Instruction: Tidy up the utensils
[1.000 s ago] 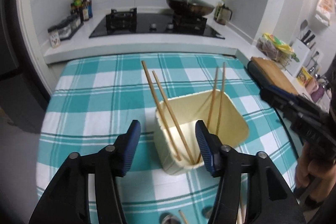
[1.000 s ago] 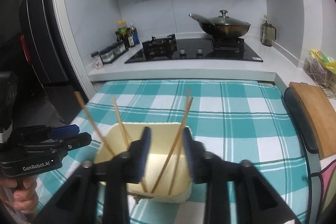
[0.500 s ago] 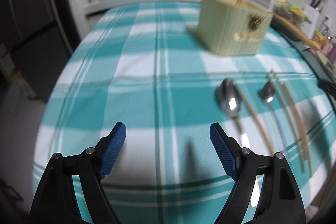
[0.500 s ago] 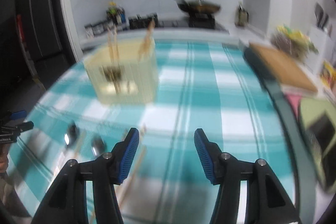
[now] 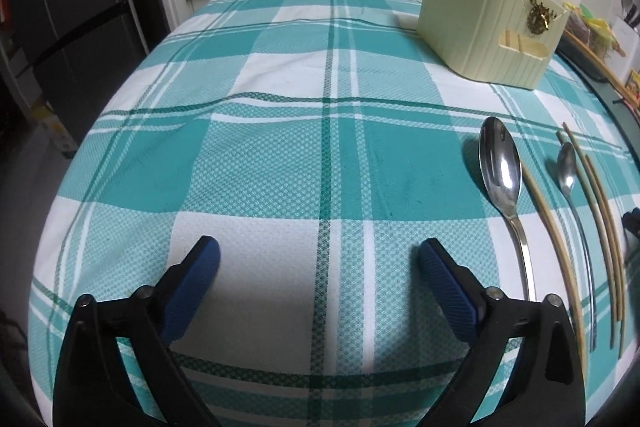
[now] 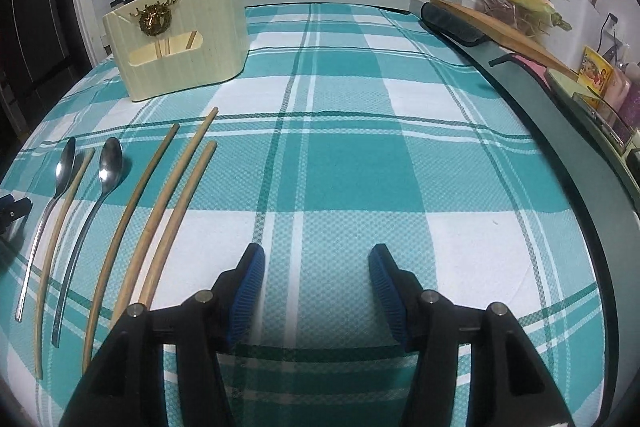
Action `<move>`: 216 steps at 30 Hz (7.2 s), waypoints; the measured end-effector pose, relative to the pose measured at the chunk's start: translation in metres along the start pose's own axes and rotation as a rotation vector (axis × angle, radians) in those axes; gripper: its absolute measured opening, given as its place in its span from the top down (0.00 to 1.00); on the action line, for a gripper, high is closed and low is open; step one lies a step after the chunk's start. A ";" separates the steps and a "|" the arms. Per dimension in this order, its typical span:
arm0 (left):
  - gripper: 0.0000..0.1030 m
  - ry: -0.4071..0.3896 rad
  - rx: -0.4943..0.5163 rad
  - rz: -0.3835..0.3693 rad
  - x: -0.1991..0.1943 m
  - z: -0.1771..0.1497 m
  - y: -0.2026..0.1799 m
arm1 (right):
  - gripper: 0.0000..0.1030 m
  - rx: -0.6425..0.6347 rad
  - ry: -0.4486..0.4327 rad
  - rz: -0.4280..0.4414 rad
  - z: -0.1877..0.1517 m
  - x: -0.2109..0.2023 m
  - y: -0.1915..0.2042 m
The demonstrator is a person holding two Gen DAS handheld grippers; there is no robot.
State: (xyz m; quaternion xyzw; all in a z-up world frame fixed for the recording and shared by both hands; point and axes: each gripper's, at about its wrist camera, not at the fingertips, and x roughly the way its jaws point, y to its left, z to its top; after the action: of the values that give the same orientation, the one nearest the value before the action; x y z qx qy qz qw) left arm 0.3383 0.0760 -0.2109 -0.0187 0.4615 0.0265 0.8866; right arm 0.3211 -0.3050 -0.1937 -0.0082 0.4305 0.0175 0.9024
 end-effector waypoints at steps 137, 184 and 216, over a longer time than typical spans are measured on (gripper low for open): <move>0.19 0.162 0.269 -0.135 0.012 0.029 -0.093 | 0.69 -0.269 0.301 0.165 0.018 -0.002 0.037; 0.60 -0.212 0.131 -0.400 -0.168 0.067 -0.032 | 0.93 -0.102 -0.328 0.274 0.099 -0.159 0.037; 0.60 -0.121 -0.009 -0.323 -0.011 0.291 -0.112 | 0.93 -0.155 -0.244 0.394 0.303 0.024 0.117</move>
State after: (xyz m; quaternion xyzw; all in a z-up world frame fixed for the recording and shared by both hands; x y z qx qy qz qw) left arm 0.5773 -0.0196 -0.0335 -0.0947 0.3983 -0.1130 0.9053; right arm 0.5670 -0.1789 -0.0217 0.0091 0.3088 0.2269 0.9236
